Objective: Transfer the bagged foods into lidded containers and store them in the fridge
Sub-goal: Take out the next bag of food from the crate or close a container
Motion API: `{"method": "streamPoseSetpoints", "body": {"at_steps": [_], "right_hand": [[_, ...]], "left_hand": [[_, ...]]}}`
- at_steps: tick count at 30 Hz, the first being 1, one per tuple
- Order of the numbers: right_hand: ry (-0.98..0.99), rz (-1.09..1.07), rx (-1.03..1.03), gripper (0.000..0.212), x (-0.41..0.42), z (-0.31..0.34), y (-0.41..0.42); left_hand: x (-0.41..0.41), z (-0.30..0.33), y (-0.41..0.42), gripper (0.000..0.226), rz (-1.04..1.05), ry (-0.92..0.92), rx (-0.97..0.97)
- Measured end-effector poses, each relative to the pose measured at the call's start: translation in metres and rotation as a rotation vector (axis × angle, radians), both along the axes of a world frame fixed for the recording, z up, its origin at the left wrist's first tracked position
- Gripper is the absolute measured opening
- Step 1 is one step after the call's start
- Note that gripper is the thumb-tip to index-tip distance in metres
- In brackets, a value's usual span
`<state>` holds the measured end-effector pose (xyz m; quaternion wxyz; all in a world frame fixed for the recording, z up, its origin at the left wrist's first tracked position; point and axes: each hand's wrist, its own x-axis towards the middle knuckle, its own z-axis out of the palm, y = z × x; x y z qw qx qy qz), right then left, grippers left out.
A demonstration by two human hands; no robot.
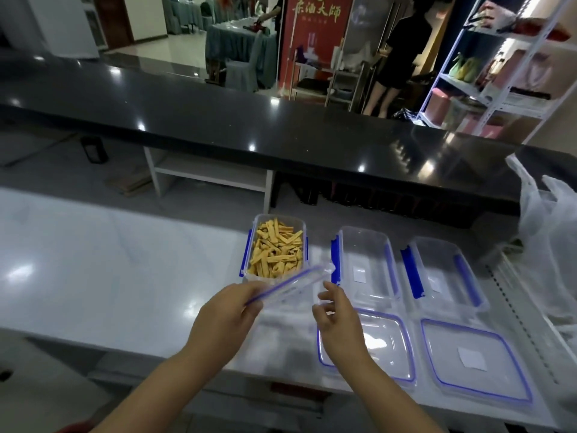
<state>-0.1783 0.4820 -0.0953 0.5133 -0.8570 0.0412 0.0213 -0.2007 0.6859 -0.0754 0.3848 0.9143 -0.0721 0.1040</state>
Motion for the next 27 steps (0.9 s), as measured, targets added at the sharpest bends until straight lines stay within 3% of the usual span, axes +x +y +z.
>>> {"method": "streamPoseSetpoints", "body": {"at_steps": [5,7,10,14,21,27], "right_hand": [[-0.019,0.025,0.148,0.036,0.045,0.011,0.015],[-0.019,0.030,0.209,0.035,0.064,0.014,0.017],[-0.025,0.011,0.215,0.033,0.094,0.013,0.016],[-0.008,0.000,0.161,0.031,0.125,0.004,0.015],[0.012,0.071,0.089,0.035,0.154,-0.017,0.022],[0.073,0.047,0.077,0.040,0.158,-0.024,0.022]], "left_hand": [[0.046,0.017,-0.018,0.029,0.108,0.164,-0.610],[0.069,0.019,-0.023,0.031,0.202,0.187,-0.704],[0.101,0.016,-0.023,0.019,0.309,0.233,-0.581],[0.129,0.000,-0.019,0.005,0.413,0.204,-0.119],[0.154,-0.025,-0.017,0.027,0.549,0.213,0.012],[0.160,-0.034,-0.015,0.022,0.549,0.251,0.023]]}}
